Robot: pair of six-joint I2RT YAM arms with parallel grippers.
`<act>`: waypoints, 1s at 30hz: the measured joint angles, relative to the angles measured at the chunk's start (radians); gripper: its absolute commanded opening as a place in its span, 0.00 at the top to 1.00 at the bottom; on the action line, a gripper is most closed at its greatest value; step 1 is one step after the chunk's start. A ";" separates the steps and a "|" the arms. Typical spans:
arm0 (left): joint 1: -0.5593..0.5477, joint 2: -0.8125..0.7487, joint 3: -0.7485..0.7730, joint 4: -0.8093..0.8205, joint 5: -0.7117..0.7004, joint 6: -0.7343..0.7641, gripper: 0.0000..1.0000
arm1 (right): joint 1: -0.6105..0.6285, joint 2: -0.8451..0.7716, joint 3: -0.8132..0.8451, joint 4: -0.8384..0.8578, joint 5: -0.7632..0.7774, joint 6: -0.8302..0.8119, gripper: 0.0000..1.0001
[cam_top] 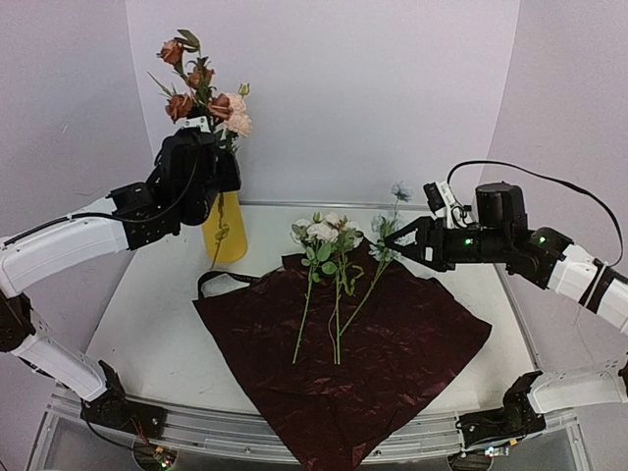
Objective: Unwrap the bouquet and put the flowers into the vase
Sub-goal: Insert the fake flower into the vase.
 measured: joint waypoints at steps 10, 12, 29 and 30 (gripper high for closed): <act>0.235 0.005 0.085 0.173 0.031 0.063 1.00 | 0.000 0.001 0.000 -0.004 0.014 -0.001 0.21; 0.291 0.032 0.150 0.197 0.058 0.053 1.00 | 0.000 0.002 0.000 -0.005 0.014 -0.002 0.21; 0.472 0.380 0.639 0.269 0.222 -0.021 1.00 | 0.000 0.017 0.001 -0.007 0.021 -0.009 0.21; 0.472 0.393 0.649 0.269 0.226 -0.022 1.00 | 0.000 0.021 0.001 -0.007 0.021 -0.010 0.21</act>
